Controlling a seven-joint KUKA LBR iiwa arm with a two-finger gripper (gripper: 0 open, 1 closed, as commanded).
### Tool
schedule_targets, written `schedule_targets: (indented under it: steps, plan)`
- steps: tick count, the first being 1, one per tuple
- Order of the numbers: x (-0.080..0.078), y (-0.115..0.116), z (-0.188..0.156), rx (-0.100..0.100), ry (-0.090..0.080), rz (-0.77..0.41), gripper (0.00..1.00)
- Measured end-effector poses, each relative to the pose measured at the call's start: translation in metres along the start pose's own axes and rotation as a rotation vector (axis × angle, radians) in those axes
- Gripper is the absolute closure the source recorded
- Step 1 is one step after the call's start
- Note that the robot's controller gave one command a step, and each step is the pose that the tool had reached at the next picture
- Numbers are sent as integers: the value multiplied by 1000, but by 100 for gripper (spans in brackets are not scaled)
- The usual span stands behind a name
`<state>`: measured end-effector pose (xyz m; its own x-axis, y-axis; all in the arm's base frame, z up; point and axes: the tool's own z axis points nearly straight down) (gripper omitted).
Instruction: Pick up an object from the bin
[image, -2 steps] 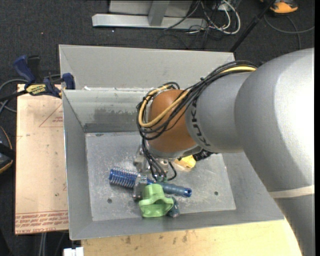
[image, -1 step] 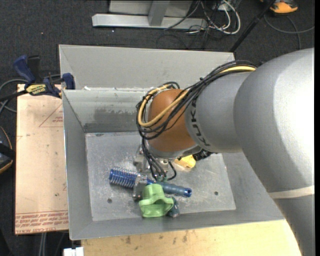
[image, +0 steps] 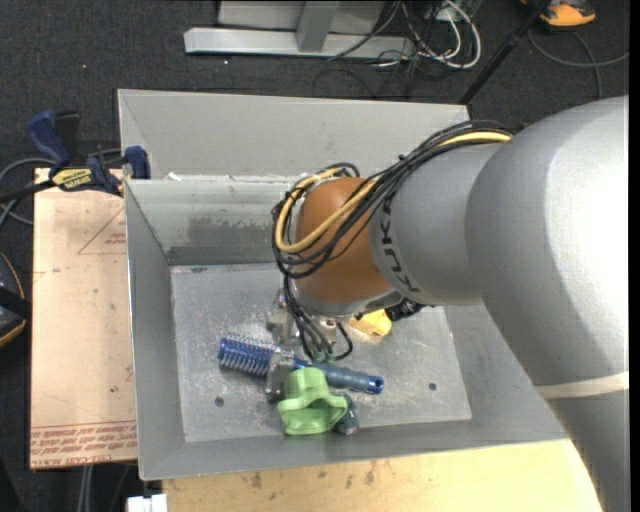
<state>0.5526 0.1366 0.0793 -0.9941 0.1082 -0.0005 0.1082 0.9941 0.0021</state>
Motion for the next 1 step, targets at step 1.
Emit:
schedule_targets:
  steps: [1]
  plan:
    - [-2, 1, -2, -3, -6, 0, 100]
